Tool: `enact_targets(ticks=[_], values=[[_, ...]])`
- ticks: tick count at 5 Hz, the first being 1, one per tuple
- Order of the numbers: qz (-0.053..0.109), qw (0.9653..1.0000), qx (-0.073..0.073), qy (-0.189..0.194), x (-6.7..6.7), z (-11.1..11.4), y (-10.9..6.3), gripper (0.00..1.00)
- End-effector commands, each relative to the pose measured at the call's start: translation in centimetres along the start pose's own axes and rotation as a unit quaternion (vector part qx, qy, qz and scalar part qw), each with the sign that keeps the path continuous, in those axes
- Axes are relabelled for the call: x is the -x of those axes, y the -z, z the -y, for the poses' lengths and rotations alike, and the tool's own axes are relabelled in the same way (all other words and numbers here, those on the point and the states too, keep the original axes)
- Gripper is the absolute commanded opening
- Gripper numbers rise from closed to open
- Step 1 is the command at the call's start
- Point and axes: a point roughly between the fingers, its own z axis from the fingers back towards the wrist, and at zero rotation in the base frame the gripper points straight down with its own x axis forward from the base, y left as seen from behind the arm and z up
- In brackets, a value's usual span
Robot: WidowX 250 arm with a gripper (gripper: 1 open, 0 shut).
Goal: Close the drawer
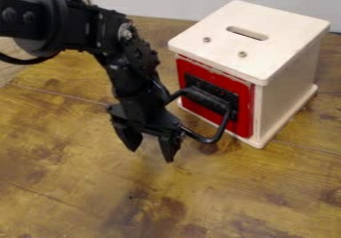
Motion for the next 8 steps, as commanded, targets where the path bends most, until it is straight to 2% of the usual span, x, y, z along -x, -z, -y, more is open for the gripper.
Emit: enact_targets(ticks=[1, 8], values=[[0.037, 0.9993, -0.002, -0.010, -1.10, -0.87, -2.46, 1.00], [0.050, 0.9985, -0.006, -0.019, -1.40, -1.50, -3.26, 1.00]])
